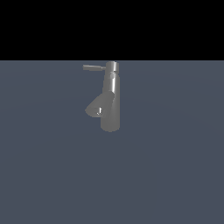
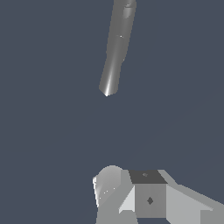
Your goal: Turn on the faucet by rotating a designated handle.
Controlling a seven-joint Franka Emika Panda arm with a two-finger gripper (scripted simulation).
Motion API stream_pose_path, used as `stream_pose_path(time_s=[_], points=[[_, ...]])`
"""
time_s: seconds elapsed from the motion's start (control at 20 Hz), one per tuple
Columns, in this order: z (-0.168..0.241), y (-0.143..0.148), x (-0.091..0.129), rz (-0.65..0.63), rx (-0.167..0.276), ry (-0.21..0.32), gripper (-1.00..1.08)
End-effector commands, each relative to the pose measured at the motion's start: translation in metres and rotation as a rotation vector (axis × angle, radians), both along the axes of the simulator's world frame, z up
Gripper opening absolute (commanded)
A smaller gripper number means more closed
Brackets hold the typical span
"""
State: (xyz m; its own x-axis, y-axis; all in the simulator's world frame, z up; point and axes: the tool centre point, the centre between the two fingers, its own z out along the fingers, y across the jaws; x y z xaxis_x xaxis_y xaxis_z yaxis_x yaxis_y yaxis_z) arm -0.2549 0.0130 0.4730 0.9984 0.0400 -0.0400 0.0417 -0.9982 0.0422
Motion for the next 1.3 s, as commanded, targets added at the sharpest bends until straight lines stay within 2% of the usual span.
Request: stream_pose_path(time_s=[0.0, 0.55, 0.9, 1.25], points=[[0.000, 0.000, 0.000, 0.000, 0.000, 0.000, -1.00], [0.017, 0.006, 0.012, 0.009, 0.005, -0.053, -1.00], [0.016, 0.007, 0.015, -0.005, 0.004, -0.051, -1.00], [0.018, 0.009, 0.031, -0.072, -0.004, -0.052, -1.00]])
